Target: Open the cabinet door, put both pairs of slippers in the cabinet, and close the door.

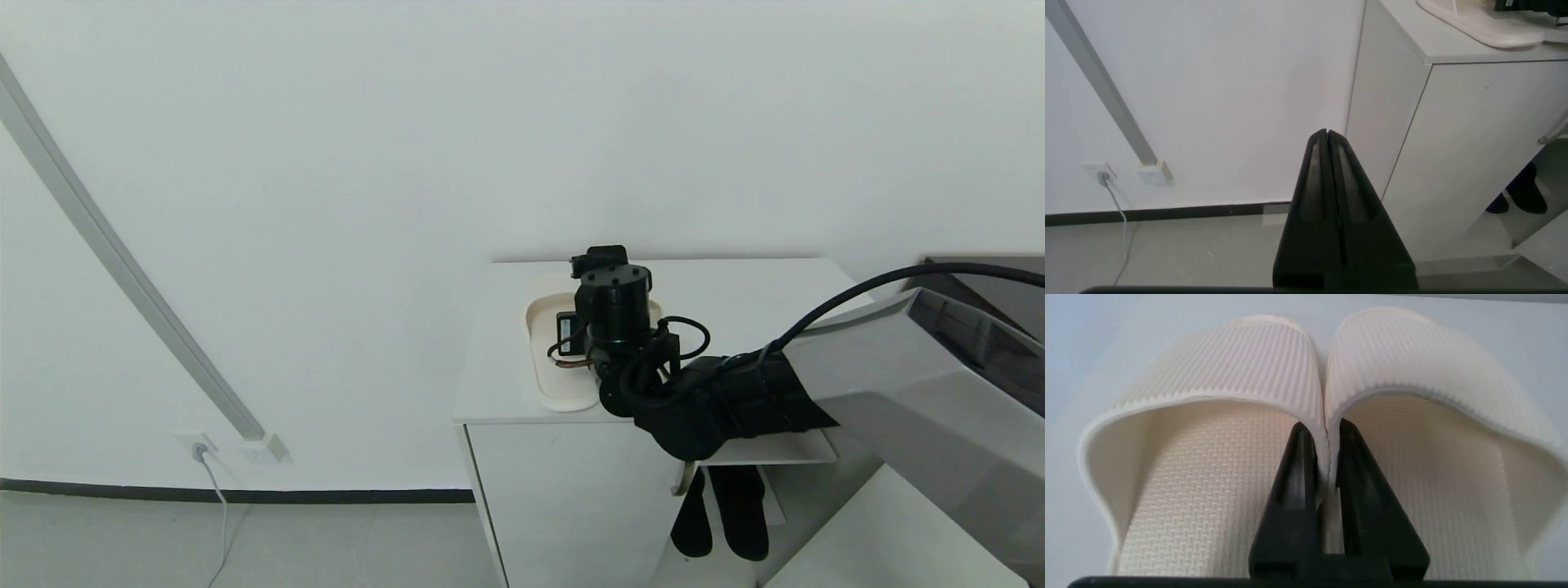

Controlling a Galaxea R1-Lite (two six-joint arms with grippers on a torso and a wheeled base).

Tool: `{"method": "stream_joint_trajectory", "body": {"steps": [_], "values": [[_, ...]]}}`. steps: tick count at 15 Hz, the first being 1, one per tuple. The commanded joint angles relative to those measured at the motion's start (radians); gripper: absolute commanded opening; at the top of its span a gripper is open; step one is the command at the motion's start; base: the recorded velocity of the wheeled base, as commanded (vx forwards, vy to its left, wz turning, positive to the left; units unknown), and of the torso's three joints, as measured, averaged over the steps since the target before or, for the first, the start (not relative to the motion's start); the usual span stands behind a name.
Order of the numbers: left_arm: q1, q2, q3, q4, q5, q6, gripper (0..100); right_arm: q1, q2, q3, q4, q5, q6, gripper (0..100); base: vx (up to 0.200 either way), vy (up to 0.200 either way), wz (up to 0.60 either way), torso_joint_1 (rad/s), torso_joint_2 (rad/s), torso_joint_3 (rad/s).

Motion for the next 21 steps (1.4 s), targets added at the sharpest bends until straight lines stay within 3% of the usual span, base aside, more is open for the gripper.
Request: {"method": "stream_joint_trajectory", "body": {"steps": [1,5,7,13,21], "values": [[0.000,0.001,0.000,0.000,0.000,0.000,0,0.013,-0.078,0.064,-0.002,0.003,0.000,0,0.000,0.000,0.00,0.000,0.00,0.000],[0.000,0.001,0.000,0.000,0.000,0.001,0,0.033,-0.253,0.274,-0.036,0.101,-0.014,0,0.000,0.000,0.00,0.000,0.00,0.000],[0.000,0.001,0.000,0.000,0.000,0.001,0,0.033,-0.380,0.453,-0.079,0.213,-0.026,0,0.000,0.000,0.00,0.000,0.00,0.000],[0.000,0.001,0.000,0.000,0.000,0.001,0,0.058,-0.610,0.842,-0.191,0.422,-0.083,0,0.000,0.000,0.00,0.000,0.00,0.000],[0.000,0.001,0.000,0.000,0.000,0.001,0,0.072,-0.633,0.888,-0.198,0.422,-0.083,0,0.000,0.000,0.00,0.000,0.00,0.000]]}}
